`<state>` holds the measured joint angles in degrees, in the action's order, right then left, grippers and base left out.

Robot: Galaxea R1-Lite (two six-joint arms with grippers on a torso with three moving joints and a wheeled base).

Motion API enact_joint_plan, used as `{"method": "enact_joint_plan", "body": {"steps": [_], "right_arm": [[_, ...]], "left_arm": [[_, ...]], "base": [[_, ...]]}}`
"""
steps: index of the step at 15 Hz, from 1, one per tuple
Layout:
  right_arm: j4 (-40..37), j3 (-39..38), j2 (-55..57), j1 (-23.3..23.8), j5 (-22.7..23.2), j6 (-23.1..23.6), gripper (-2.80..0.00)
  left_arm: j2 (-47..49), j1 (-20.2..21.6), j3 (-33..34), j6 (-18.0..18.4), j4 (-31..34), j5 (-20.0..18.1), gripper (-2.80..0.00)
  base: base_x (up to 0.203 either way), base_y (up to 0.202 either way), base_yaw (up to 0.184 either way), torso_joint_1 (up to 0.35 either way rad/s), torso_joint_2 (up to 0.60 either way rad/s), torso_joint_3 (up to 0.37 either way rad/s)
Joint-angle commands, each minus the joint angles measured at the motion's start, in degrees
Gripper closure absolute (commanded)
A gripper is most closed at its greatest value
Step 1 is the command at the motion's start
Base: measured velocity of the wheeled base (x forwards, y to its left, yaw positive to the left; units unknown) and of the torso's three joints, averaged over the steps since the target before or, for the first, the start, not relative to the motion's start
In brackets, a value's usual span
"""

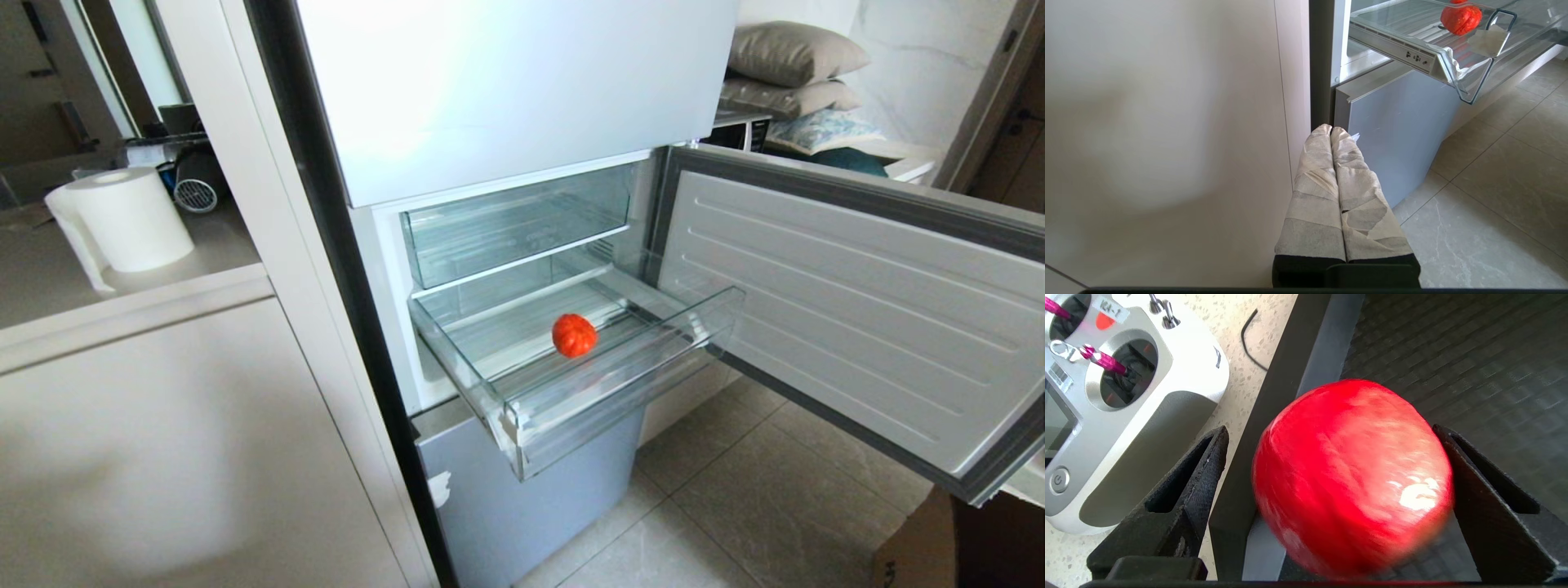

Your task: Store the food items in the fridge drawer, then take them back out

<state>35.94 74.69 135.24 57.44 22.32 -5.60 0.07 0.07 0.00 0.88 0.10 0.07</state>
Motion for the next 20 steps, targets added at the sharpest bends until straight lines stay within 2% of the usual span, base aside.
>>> {"method": "enact_joint_plan", "body": {"steps": [1,2,3,7,10,15,20], "right_arm": [[0.2,0.0,0.6,0.0,0.2,0.0,-2.8],[0.2,0.1,0.6,0.0,0.2,0.0,-2.8],[0.2,0.0,0.6,0.0,0.2,-0.1,0.0],[0.0,-0.3,-1.0,0.2,0.1,-0.1,0.0],[-0.3,-1.7,-6.6,1.4,-1.0,-0.8,0.0],[-0.4,-4.3,-28.6,3.2,-2.4,-6.5,0.0],[-0.4,-4.2,-50.5,3.5,-10.4,-10.3,0.0]], "left_arm": [[0.0,0.0,0.0,0.0,0.0,0.0,0.0],[0.0,0.0,0.0,0.0,0.0,0.0,0.0],[0.0,0.0,0.0,0.0,0.0,0.0,0.0],[0.0,0.0,0.0,0.0,0.1,0.0,0.0],[0.0,0.0,0.0,0.0,0.0,0.0,0.0],[0.0,0.0,0.0,0.0,0.0,0.0,0.0],[0.0,0.0,0.0,0.0,0.0,0.0,0.0]], "base": [[0.0,0.0,0.0,0.0,0.0,0.0],[0.0,0.0,0.0,0.0,0.0,0.0],[0.0,0.0,0.0,0.0,0.0,0.0],[0.0,0.0,0.0,0.0,0.0,0.0],[0.0,0.0,0.0,0.0,0.0,0.0],[0.0,0.0,0.0,0.0,0.0,0.0],[0.0,0.0,0.0,0.0,0.0,0.0]]}}
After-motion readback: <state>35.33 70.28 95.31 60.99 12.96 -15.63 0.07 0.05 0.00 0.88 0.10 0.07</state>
